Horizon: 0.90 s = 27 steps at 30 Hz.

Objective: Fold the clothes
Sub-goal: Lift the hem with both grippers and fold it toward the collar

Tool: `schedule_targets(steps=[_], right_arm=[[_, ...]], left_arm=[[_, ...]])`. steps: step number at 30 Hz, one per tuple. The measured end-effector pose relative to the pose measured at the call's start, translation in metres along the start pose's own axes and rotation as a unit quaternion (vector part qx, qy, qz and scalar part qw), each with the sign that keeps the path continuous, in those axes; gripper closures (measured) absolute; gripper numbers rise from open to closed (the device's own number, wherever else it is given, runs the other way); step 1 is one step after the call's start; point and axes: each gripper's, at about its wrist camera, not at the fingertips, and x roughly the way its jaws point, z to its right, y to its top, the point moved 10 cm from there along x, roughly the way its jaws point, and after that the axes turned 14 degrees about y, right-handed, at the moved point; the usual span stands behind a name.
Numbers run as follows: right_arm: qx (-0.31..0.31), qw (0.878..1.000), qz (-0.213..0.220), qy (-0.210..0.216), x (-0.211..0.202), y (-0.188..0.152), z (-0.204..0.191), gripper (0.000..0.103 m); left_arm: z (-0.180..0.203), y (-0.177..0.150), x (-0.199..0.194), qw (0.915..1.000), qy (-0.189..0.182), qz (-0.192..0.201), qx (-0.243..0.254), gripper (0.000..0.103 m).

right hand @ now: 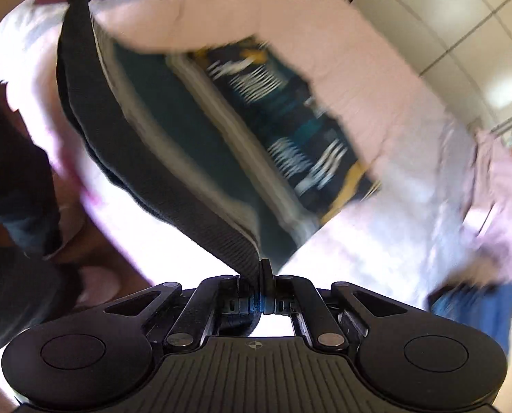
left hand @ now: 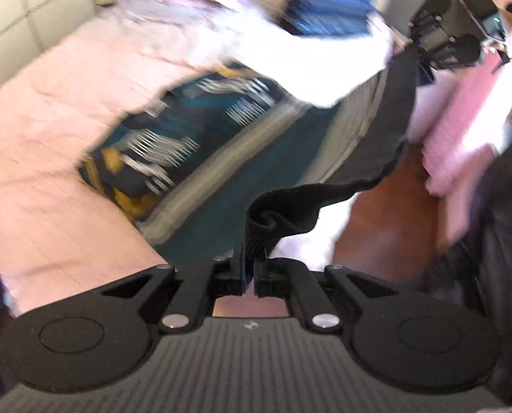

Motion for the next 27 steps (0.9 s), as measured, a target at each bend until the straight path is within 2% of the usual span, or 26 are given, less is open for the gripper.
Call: schedule_targets(steps=[4,8,10,14,20,27], right_arm=[[-0.029,1.000,-0.006,0.005,0.008,0.044,0.071,0.102],[-0.035,0.998,-0.030,0.031,0.041,0.076,0.138,0.102],[-0.029,0.997,-0.047,0.046,0.063,0.087,0.167,0.102],[-0.019,0.993,-0.078,0.083,0.104,0.111,0.220,0.102],[-0.002,0.987,-0.094,0.128,0.149,0.143,0.277,0.102],[0.003,0.975,-0.114,0.189,0.221,0.150,0.332,0.102]], left_arm=[[-0.059,0.050,0.036,0.9985,0.019,0.007,-0.052,0.101],[-0.113,0.087,0.093,0.9959,0.014,0.003,-0.090,0.101],[-0.132,0.096,0.122,0.9947,0.006,-0.009,-0.102,0.101],[-0.156,0.101,0.170,0.9927,-0.001,-0.040,-0.113,0.101],[-0.192,0.105,0.240,0.9863,-0.010,-0.085,-0.141,0.101],[-0.204,0.096,0.322,0.9773,0.007,-0.135,-0.163,0.101]])
